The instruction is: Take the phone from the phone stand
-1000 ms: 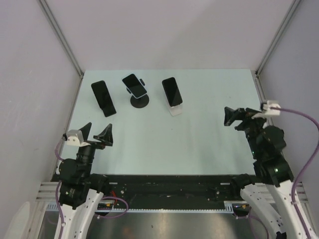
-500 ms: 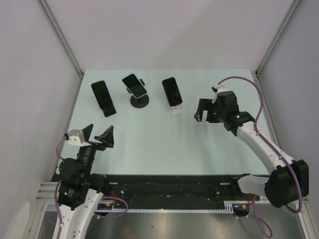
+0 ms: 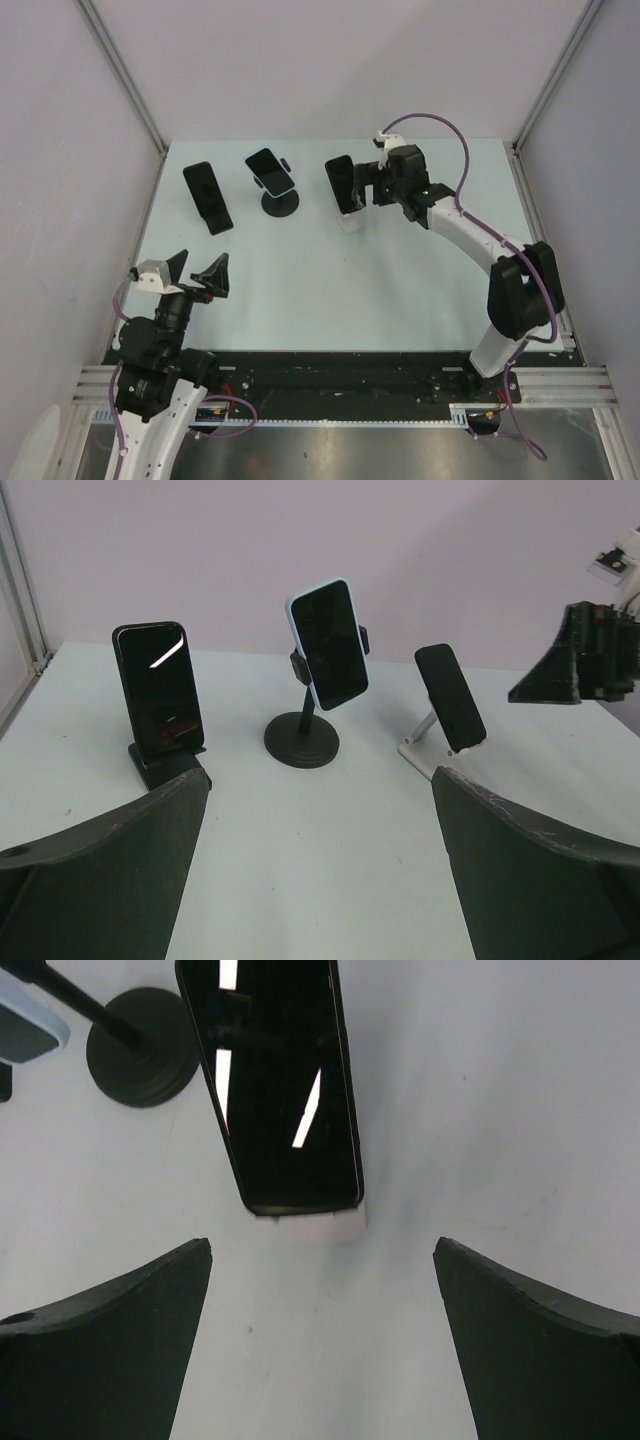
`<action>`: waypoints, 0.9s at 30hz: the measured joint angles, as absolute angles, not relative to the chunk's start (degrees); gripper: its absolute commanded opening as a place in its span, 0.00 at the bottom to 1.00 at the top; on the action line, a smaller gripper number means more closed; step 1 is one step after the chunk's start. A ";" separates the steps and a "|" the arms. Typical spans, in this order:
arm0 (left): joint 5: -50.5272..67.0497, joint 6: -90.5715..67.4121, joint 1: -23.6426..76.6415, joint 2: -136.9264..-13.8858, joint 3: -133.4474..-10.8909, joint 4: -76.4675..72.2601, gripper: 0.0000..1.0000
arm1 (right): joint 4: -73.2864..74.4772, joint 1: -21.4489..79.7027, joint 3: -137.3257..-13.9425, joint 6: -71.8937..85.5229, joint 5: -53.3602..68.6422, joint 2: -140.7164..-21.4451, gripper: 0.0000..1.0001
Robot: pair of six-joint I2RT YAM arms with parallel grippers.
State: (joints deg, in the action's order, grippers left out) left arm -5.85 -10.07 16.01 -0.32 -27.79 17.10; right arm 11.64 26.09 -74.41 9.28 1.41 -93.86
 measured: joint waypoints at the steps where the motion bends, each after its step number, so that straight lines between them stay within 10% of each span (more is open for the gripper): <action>1: -5.85 -10.07 16.01 -0.32 -27.79 17.10 1.00 | 11.09 26.37 -76.09 8.60 1.28 -95.74 1.00; 27: -4.69 -9.96 15.64 -0.32 -28.62 17.30 1.00 | 17.10 31.22 -101.67 1.41 -6.83 -119.68 1.00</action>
State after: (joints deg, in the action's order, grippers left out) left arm -4.69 -9.96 15.64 -0.32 -28.62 17.30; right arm 17.10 31.22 -101.67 1.41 -6.83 -119.68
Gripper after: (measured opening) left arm 0.996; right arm 0.994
